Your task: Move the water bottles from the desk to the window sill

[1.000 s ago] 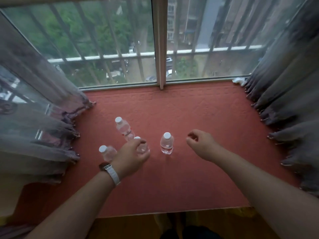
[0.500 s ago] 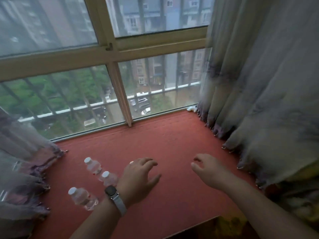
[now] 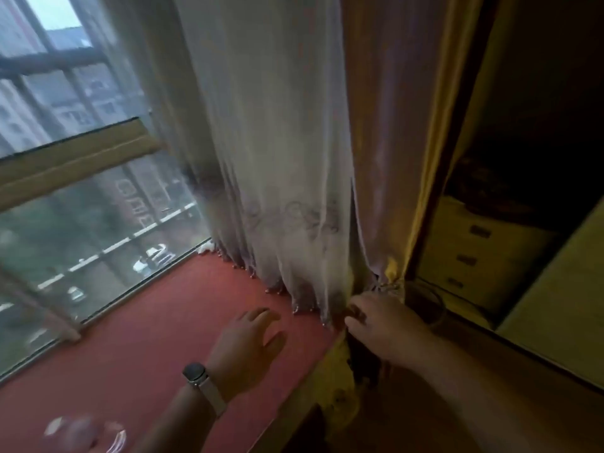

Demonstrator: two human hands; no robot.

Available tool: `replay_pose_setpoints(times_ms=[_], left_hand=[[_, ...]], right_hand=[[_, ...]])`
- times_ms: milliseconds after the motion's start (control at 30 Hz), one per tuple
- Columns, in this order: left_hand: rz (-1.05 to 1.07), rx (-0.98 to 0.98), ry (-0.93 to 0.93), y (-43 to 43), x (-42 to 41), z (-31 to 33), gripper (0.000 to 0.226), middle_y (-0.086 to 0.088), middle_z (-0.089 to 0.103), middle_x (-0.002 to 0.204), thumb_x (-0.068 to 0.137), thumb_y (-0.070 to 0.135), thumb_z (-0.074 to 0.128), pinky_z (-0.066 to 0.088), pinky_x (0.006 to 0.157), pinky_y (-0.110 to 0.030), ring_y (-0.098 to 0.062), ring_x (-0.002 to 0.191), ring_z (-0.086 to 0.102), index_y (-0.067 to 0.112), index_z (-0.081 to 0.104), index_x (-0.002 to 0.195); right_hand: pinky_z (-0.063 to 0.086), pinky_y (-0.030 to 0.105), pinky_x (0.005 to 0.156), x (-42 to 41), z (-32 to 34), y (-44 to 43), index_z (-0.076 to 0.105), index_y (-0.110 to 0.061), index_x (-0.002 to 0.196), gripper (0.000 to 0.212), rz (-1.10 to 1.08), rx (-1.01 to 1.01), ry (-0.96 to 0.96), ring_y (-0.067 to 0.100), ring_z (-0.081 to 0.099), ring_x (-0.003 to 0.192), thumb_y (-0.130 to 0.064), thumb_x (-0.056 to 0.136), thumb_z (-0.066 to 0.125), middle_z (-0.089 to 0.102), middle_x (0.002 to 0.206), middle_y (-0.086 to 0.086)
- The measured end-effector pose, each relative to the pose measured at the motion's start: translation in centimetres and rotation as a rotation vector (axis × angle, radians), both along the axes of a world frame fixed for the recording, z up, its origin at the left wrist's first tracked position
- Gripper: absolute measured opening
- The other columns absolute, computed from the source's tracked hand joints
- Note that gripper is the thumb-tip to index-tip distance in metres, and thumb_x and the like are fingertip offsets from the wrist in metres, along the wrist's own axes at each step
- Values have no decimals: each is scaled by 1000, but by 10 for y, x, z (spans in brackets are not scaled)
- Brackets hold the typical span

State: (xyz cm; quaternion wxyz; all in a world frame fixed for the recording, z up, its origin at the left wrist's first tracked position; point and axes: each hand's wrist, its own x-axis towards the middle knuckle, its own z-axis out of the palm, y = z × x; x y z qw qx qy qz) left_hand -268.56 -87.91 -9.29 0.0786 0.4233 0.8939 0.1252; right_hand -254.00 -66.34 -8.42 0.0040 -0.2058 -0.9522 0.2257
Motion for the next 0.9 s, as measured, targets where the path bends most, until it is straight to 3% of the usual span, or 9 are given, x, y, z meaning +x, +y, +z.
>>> replay_pose_setpoints(times_ms=[100, 233, 400, 467, 567, 733, 900], left_hand=[[-118, -13, 14, 61, 27, 8, 59, 10, 50, 142, 90, 65, 31, 42, 105, -30, -15, 128, 49, 32, 52, 134], [-289, -18, 20, 134, 63, 25, 69, 13, 50, 141, 84, 71, 20, 43, 104, -33, -15, 127, 49, 33, 54, 131], [-487, 26, -35, 220, 100, 21, 37, 10, 62, 120, 92, 54, 41, 49, 95, -39, -18, 114, 58, 33, 62, 114], [-549, 37, -68, 252, 118, 14, 44, 8, 64, 116, 87, 56, 40, 50, 92, -43, -18, 109, 60, 29, 65, 111], [-639, 35, -40, 302, 148, 6, 71, 5, 59, 132, 80, 68, 26, 44, 102, -45, -21, 123, 53, 25, 61, 125], [-814, -50, -55, 392, 187, -12, 79, 8, 53, 140, 78, 72, 20, 36, 107, -31, -16, 130, 47, 27, 54, 134], [-947, -61, -128, 489, 205, -37, 46, 8, 51, 140, 96, 51, 45, 39, 107, -35, -16, 130, 45, 28, 52, 136]], right_hand=[[48, 38, 84, 54, 5, 42, 57, -23, 114, 35, -109, -35, 15, 19, 54, 105, -48, 95, 41, 54, 117, -3], [48, 36, 91, 121, 15, 88, 54, -23, 130, 41, -266, -40, 23, 19, 54, 113, -48, 99, 43, 53, 132, -1], [45, 34, 93, 192, 16, 127, 49, -27, 137, 45, -491, -41, 27, 19, 49, 123, -50, 99, 42, 47, 141, -6], [45, 34, 92, 219, 11, 139, 51, -27, 135, 43, -576, -26, 33, 19, 49, 123, -49, 99, 42, 49, 138, -5], [43, 32, 92, 256, 2, 157, 51, -27, 134, 43, -677, -1, 5, 19, 51, 122, -50, 98, 43, 52, 137, -4], [45, 34, 93, 302, -17, 204, 52, -28, 134, 44, -831, -18, -57, 23, 52, 125, -50, 96, 47, 55, 137, -2], [46, 34, 90, 327, -24, 270, 52, -28, 133, 41, -950, -25, -129, 23, 52, 123, -47, 97, 47, 53, 136, -3]])
